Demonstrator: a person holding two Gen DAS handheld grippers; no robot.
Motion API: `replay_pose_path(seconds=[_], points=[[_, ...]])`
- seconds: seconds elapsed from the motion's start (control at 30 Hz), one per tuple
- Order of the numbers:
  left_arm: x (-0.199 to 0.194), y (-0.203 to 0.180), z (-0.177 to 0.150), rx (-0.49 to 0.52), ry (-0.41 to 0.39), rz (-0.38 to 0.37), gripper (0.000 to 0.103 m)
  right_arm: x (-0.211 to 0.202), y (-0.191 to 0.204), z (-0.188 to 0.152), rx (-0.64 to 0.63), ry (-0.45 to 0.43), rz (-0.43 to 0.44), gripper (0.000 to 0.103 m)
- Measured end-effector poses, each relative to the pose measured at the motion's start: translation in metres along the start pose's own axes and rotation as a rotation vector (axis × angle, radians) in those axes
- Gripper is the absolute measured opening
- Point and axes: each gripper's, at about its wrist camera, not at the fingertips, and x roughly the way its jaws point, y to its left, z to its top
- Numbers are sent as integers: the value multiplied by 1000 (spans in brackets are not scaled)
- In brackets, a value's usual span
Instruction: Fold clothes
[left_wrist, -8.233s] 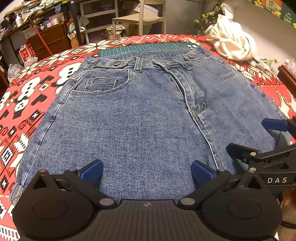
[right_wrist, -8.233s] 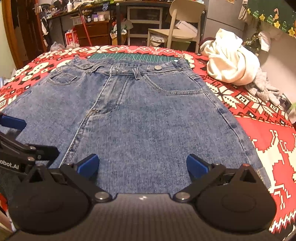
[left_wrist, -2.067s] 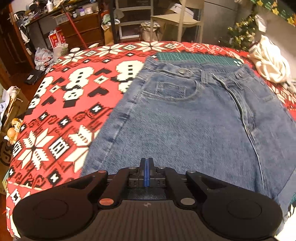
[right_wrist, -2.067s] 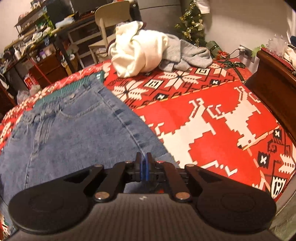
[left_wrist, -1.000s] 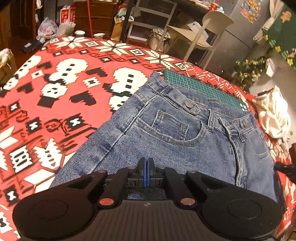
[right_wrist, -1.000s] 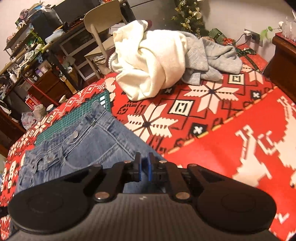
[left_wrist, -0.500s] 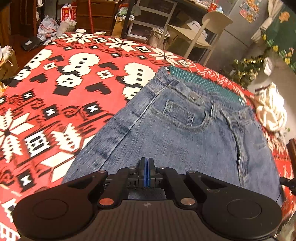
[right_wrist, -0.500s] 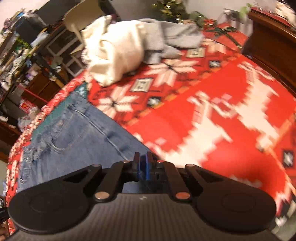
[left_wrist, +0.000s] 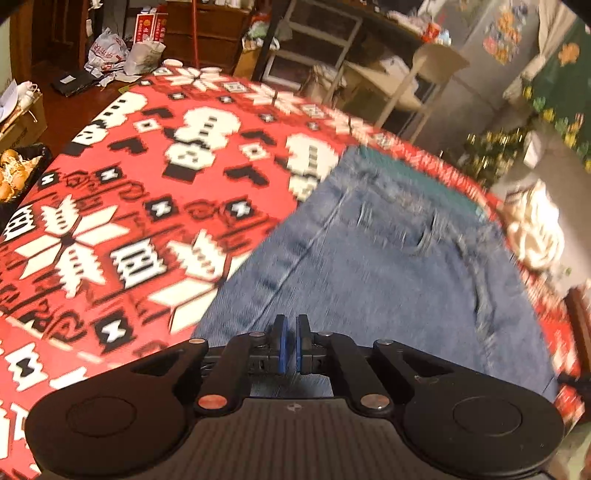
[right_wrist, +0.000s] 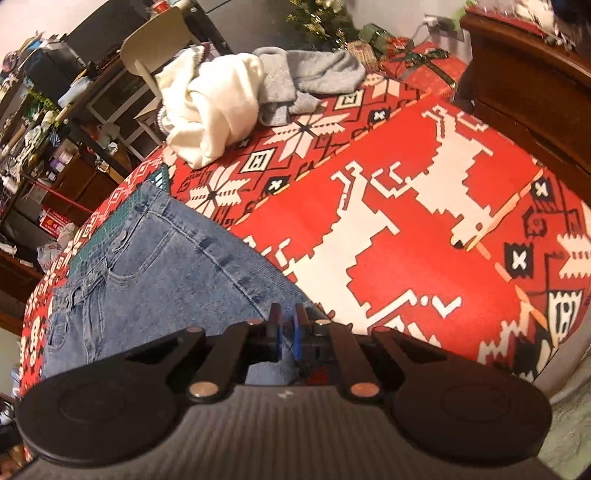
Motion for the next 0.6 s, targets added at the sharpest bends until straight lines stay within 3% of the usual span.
replay_pose_path(seconds=[0.27,0.4,0.6], points=[[36,11,45,-149,7,-60,2,-5,16,-5,-31,-1,24,9],[57,11,61,-180,25,-22,2,1,27,-2,-42,3,36,9],[43,26,45,-182,48,-19,2,12,35,6,-45,10,45,9]])
